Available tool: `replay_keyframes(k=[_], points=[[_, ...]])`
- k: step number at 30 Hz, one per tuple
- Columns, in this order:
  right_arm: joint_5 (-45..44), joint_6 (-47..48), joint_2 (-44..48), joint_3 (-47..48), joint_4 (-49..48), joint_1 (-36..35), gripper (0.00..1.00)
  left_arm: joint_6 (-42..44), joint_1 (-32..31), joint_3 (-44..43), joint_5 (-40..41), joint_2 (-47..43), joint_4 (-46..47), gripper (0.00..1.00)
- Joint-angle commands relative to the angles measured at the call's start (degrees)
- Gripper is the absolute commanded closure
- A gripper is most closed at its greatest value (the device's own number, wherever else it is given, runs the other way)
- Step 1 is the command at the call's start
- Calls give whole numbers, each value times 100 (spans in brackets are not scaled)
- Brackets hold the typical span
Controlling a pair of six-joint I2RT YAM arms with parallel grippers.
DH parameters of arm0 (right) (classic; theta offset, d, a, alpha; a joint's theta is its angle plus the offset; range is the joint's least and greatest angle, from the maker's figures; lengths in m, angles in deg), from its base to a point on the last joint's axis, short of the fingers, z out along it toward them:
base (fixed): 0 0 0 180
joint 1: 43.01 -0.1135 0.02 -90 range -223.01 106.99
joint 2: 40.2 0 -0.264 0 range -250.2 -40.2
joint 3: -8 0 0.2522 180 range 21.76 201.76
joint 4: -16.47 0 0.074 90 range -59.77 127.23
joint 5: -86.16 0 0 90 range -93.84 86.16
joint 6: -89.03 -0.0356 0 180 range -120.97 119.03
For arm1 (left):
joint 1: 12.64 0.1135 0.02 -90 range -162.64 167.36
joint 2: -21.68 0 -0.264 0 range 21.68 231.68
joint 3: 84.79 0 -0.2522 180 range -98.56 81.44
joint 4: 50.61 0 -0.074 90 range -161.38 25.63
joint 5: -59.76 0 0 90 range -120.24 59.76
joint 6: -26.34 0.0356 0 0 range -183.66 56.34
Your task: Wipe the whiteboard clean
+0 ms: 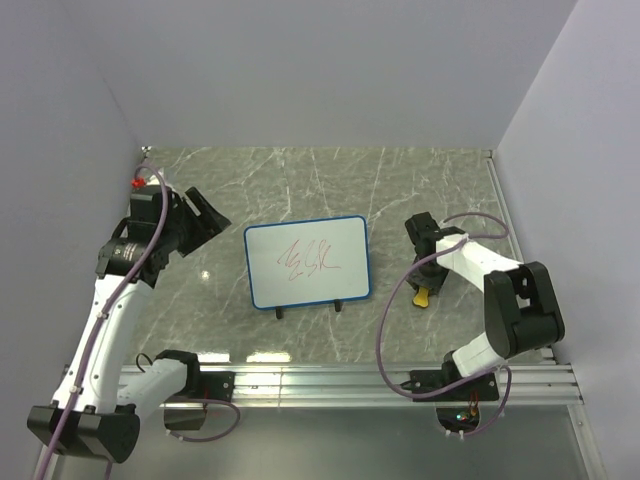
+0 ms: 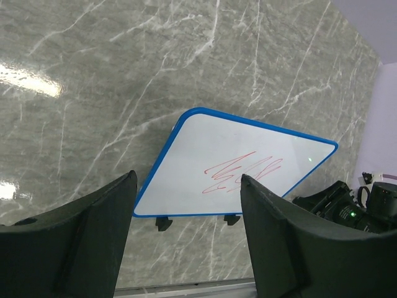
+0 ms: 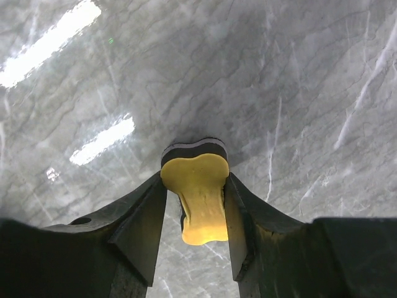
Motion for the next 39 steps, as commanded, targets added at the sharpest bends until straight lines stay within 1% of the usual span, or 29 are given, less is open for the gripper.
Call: replay_keyframes(k=[1,6,10,15,18,34,36,38,39], points=[[-194,38,260,-48,131,-103,51,-19,-23,44,82,-172,8,28],[-211,64,357,-65,174,-147,42,-98,-23,97,135,-216,-18,28],[-176,91,322,-48,157,-156,41,-168,-23,123,152,-242,-27,29],[-176,100,243,-31,166,-156,49,-291,-23,263,161,-374,-36,30],[-150,117,216,-39,174,-174,53,-335,-31,334,152,-444,-36,30],[-53,3,225,-215,385,-358,53,-537,-31,597,205,-602,43,31],[-97,-41,251,-215,377,-376,55,-555,-31,598,214,-602,61,31],[-123,-15,225,-180,385,-376,60,-564,-31,615,214,-602,69,31],[-132,-15,147,-145,394,-367,61,-564,-31,615,197,-602,78,31]])
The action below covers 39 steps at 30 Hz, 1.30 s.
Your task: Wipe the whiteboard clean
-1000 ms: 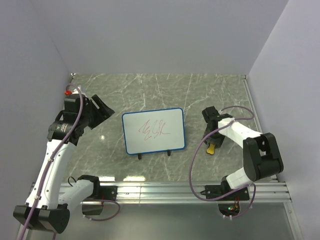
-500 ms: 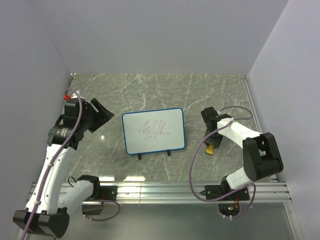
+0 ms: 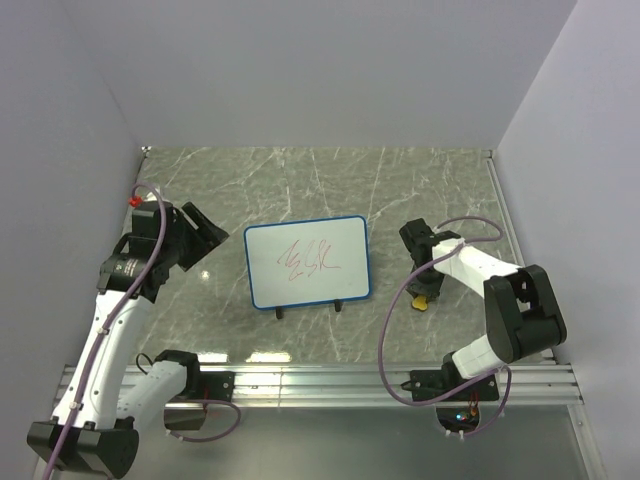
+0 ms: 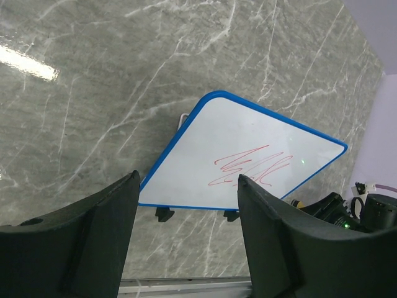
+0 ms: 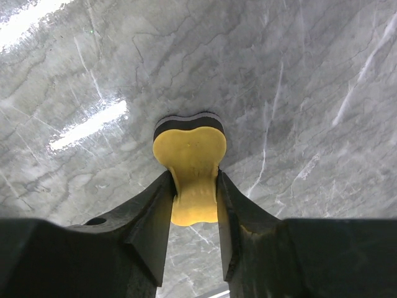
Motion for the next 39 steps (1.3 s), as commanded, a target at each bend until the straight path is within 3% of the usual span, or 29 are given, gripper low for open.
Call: replay_keyframes(k=[1,4,9,13,19,25,32,39], points=[[-132,-87,-55,45,128,-46,63,-98,-21,29,41,-95,118,31],[-132,-113,-152,72,128,-55,65,-89,-29,30,59,-78,100,31],[-88,-78,-266,116,119,-46,84,147,-47,-49,-29,45,144,29],[52,-34,-135,230,101,-55,100,708,-64,-216,41,414,108,16],[562,-43,489,1430,460,-440,100,1062,-47,73,-371,819,986,21],[527,-174,831,2601,1032,-880,100,1430,-3,1329,-969,213,3077,19],[879,-254,1158,2735,936,-1434,100,1502,366,2190,-2497,624,4563,22],[624,-386,1105,2867,1279,-1918,100,1326,577,2033,-3140,1530,5443,28]])
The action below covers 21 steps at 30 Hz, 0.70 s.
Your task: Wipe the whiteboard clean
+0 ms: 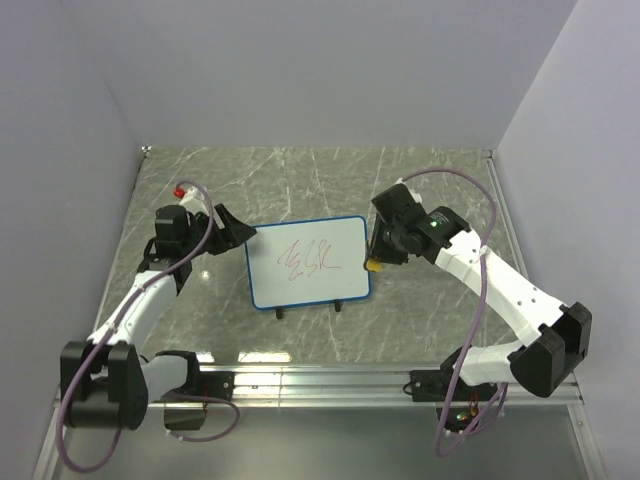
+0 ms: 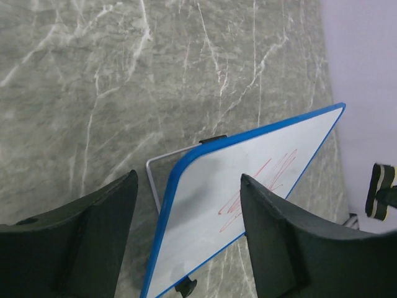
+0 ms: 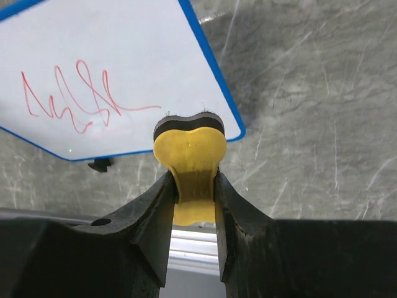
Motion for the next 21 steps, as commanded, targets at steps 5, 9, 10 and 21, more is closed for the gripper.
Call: replay_keyframes(k=[5,9,10,21], points=[[-249,-194,117,240,373,-113,100,-280,98,62,-912,610,1424,39],[-267,-185,135,213,320,-139,100,-420,90,203,-1070,663,1574,52],[-249,-176,126,213,242,-139,100,-447,90,247,-1106,654,1592,53],[-144,-53,-427,354,-295,-376,100,-746,-455,757,-377,162,1293,63]])
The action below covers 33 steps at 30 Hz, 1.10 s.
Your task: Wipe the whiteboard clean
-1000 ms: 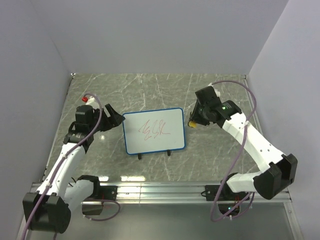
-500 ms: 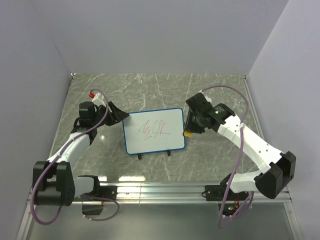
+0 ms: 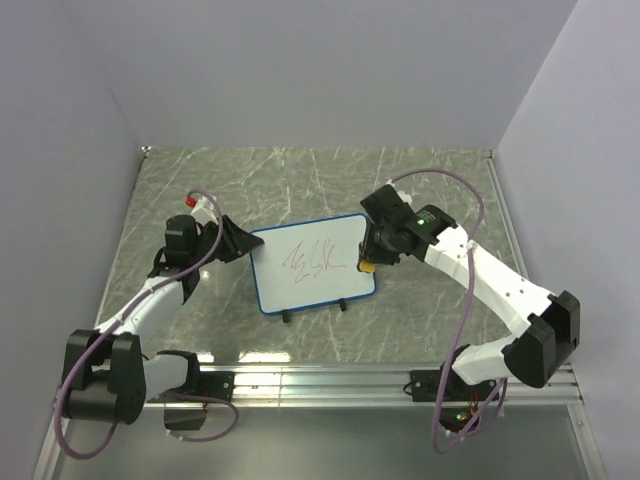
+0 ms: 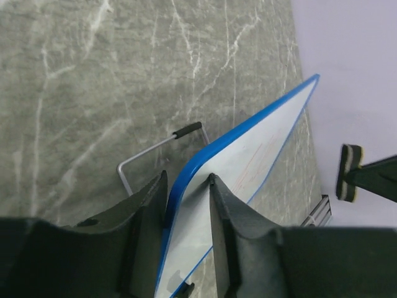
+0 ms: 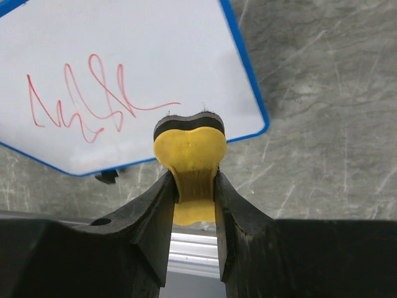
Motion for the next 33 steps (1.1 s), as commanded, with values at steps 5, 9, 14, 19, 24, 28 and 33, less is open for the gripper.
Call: replay_keyframes(k=[5,9,14,19,24,28,33], points=[[121,179,-396,343,-688,-307,100,-349,-851,556,681,-591,-40,69],[280,276,-720,553,-1049,-562,100,-577,-1299,889,1155,-811,-58,80],[307,285,-1292,1037,-1181,-930,100,-604,-1581,1259,1411,-1022,-137,87],[271,294,-1995,1634,-1225,-1204,100,-578,-1687,1400,1657,-1180,-348,94],[421,179,-2557,1942,-1330,-1274,100,-517,-1739,1374,1754,-1365,-638,97],[289,127,-2690,1794,-1427,-1283,100,-464,-1748,1286,1816,-1515,-910,100],[-80,-58,-2471,925,-1681,-1292,100,-349,-1757,1005,1790,-1453,-1218,100]])
